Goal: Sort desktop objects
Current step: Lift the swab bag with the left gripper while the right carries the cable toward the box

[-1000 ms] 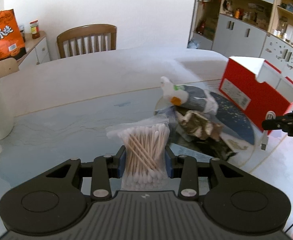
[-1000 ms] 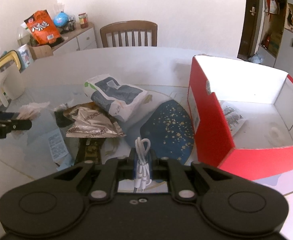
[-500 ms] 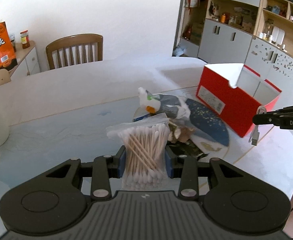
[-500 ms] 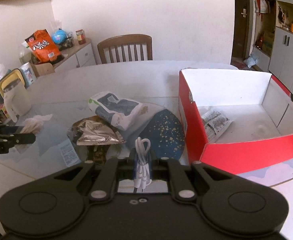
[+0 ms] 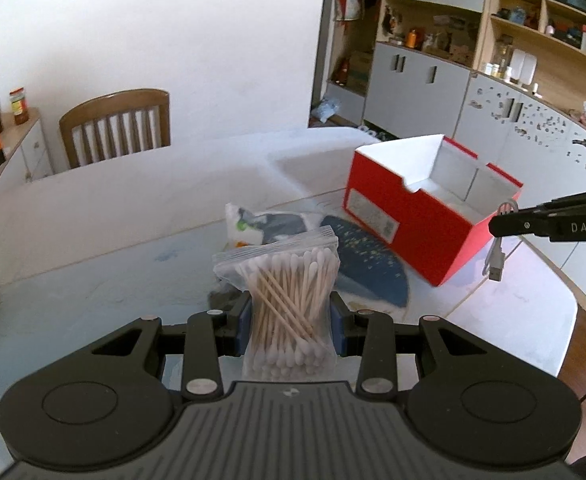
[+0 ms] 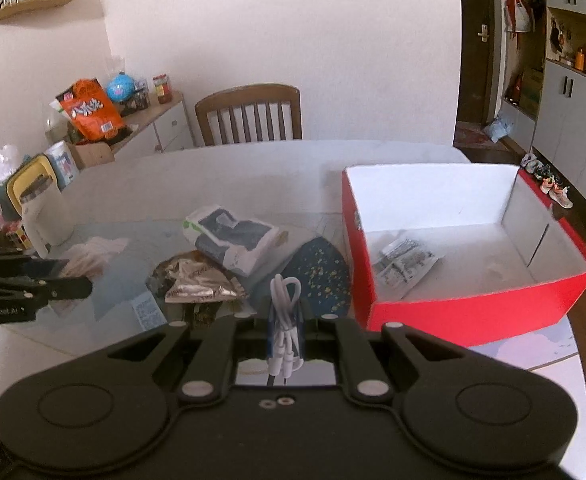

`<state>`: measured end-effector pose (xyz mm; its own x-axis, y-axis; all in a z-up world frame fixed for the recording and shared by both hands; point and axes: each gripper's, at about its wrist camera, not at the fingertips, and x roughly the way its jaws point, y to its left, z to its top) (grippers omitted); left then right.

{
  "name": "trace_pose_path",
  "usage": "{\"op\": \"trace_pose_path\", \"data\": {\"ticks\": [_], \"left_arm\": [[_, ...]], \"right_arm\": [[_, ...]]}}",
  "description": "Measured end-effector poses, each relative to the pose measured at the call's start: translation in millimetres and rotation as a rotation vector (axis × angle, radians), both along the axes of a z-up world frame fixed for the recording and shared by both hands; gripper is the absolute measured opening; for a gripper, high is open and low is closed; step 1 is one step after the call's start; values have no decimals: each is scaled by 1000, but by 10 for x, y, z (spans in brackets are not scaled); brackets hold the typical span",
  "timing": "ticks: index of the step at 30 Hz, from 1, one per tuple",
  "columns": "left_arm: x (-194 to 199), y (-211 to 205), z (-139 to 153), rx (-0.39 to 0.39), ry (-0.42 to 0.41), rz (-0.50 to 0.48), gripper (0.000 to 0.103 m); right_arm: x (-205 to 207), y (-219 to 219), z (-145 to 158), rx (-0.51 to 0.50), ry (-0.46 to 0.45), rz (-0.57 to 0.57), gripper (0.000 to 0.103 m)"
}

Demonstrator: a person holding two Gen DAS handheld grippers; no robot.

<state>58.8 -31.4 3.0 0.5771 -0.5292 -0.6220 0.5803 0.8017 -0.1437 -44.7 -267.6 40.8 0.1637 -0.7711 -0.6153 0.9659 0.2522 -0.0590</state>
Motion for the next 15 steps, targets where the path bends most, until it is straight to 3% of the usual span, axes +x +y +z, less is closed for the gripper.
{"op": "trace_pose_path", "data": {"ticks": [15], "left_arm": [[112, -718, 317, -35, -35, -78, 37]], "right_arm": [[-438, -210, 336, -14, 12, -52, 10]]}}
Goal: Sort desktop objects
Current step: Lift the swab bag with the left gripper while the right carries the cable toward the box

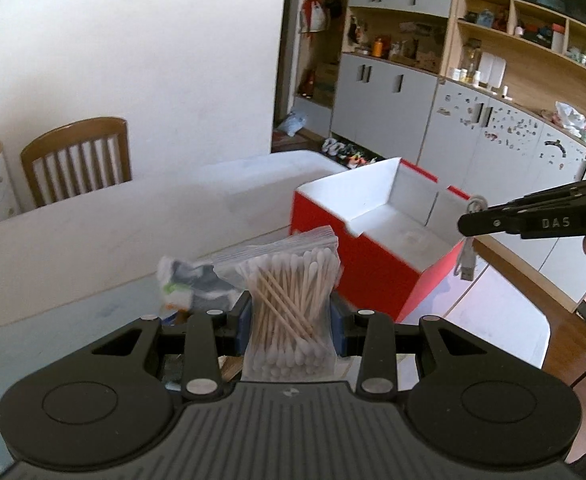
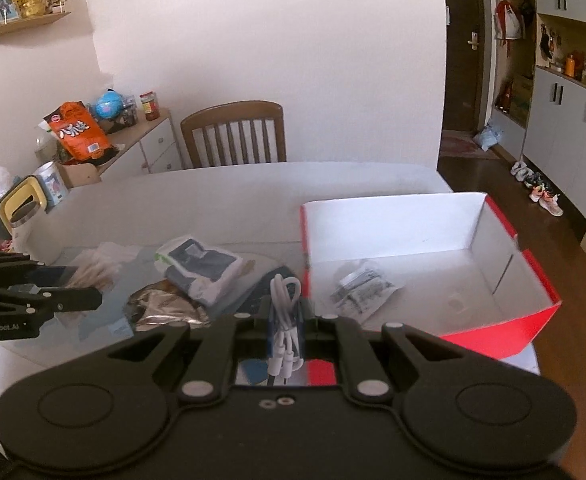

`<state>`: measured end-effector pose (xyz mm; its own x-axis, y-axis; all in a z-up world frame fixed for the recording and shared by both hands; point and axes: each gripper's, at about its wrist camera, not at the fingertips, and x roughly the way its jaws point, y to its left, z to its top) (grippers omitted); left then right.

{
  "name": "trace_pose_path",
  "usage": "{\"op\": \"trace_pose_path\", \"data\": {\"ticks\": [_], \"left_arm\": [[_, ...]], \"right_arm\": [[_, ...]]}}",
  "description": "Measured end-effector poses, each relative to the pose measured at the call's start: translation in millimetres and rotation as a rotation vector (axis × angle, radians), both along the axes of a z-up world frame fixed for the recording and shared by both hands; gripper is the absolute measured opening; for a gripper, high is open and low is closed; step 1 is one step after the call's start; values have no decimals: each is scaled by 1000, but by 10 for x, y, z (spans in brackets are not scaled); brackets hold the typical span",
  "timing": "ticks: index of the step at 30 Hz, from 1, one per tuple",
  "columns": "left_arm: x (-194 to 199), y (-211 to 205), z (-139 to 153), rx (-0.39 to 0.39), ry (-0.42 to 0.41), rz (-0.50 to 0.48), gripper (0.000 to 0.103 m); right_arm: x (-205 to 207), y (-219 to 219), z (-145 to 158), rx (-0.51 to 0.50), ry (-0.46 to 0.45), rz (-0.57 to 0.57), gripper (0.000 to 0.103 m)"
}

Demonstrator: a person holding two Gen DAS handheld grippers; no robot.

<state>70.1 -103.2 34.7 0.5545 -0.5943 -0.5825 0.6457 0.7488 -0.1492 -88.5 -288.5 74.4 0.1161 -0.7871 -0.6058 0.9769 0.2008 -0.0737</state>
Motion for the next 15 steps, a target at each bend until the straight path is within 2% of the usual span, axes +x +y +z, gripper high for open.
{"op": "trace_pose_path", "data": {"ticks": [15], "left_arm": [[253, -1028, 87, 6, -6, -45, 37]], "right_arm": [[-672, -444, 173, 14, 13, -7, 10]]}}
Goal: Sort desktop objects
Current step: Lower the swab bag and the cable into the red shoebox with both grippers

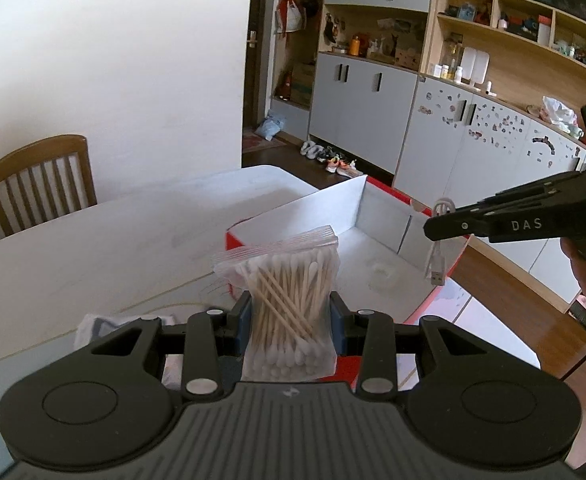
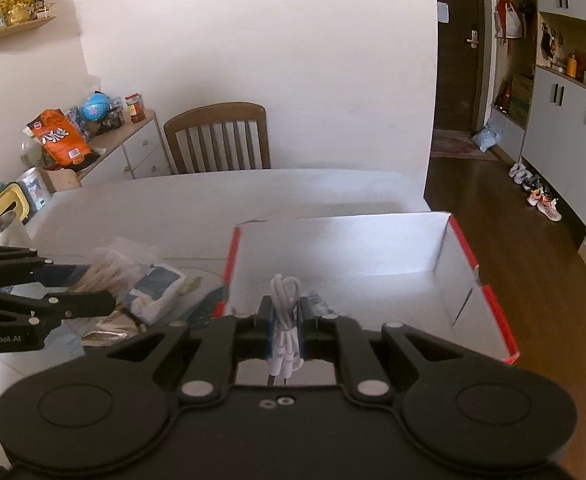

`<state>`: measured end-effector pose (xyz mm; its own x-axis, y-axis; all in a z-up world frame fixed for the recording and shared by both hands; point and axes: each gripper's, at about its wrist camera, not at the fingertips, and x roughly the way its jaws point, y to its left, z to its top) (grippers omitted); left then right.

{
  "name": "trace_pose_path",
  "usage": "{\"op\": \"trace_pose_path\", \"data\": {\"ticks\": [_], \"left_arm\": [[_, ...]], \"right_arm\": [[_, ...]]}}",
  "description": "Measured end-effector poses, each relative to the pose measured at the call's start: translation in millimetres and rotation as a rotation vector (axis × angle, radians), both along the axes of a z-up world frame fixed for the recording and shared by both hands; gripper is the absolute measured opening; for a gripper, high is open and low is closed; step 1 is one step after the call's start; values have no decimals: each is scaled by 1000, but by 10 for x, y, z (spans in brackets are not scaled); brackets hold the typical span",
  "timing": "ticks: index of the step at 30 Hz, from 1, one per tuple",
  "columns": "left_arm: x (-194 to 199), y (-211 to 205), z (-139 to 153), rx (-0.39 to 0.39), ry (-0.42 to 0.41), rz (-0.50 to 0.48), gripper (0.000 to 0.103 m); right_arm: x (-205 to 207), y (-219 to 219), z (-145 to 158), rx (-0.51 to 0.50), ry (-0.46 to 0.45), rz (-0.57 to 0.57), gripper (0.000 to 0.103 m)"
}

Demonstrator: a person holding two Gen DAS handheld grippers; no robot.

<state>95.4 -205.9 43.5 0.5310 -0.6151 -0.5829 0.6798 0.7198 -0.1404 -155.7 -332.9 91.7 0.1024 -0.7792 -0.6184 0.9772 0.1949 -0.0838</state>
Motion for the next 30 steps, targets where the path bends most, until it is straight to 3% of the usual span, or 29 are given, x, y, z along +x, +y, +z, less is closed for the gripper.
{"op": "trace_pose_path", "data": {"ticks": [30], "left_arm": [[447, -1248, -340, 143, 39, -91, 37]], "right_arm": [[-609, -651, -277, 145, 20, -71, 10]]}}
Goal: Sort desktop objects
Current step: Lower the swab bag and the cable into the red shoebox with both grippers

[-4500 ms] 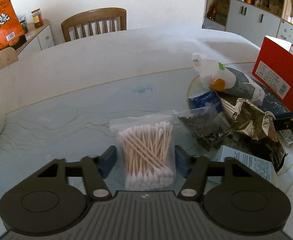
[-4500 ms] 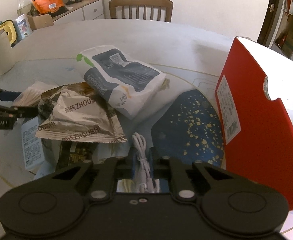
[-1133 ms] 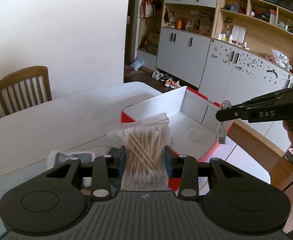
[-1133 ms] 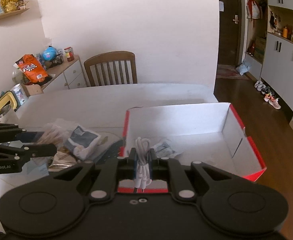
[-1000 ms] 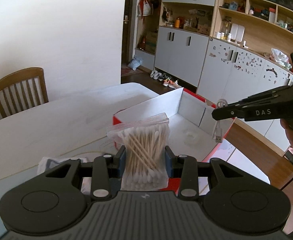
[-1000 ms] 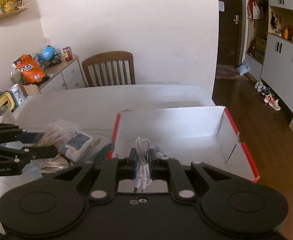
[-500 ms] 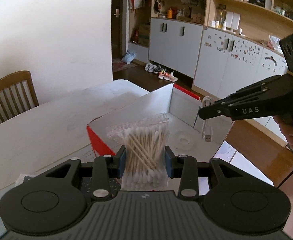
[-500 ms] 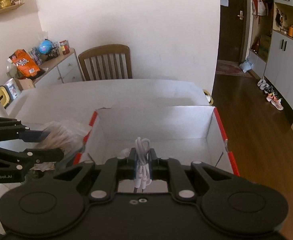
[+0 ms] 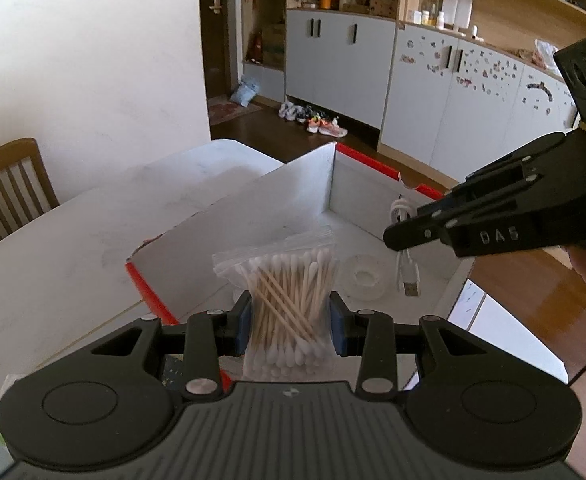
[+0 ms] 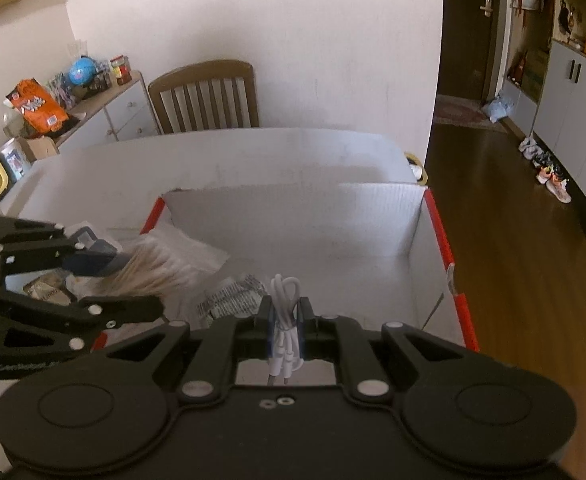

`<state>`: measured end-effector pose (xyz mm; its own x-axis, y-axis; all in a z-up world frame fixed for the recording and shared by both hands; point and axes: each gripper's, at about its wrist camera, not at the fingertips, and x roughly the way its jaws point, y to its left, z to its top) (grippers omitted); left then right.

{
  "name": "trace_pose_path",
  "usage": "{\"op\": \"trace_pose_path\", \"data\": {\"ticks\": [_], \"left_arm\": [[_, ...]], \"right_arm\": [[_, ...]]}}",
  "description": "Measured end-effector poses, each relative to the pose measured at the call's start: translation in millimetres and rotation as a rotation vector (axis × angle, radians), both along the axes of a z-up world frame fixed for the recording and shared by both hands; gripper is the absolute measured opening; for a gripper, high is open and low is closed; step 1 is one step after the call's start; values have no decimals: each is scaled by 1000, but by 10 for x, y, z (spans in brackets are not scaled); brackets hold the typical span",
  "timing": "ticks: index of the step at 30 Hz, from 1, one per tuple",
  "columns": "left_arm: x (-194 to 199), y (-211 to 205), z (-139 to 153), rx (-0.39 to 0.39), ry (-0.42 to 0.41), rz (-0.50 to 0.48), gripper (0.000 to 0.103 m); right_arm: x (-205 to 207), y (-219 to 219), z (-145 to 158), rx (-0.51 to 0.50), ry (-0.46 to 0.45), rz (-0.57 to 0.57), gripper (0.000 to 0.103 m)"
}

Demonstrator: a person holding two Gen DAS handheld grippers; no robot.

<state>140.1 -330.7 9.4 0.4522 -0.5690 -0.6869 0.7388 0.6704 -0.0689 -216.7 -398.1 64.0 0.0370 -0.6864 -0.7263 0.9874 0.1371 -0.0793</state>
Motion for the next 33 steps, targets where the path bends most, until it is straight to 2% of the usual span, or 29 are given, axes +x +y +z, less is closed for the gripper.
{"op": "trace_pose_path", "data": {"ticks": [16, 28, 33], "left_arm": [[515, -457, -225, 67, 69, -27, 37], [593, -679, -526, 138, 116, -37, 37], [676, -778, -589, 175, 162, -43, 37]], "right_arm": [[-88, -198, -230, 119, -13, -20, 10], [-246, -456, -478, 263, -37, -82, 10], [-277, -578, -597, 314, -24, -98, 10]]}}
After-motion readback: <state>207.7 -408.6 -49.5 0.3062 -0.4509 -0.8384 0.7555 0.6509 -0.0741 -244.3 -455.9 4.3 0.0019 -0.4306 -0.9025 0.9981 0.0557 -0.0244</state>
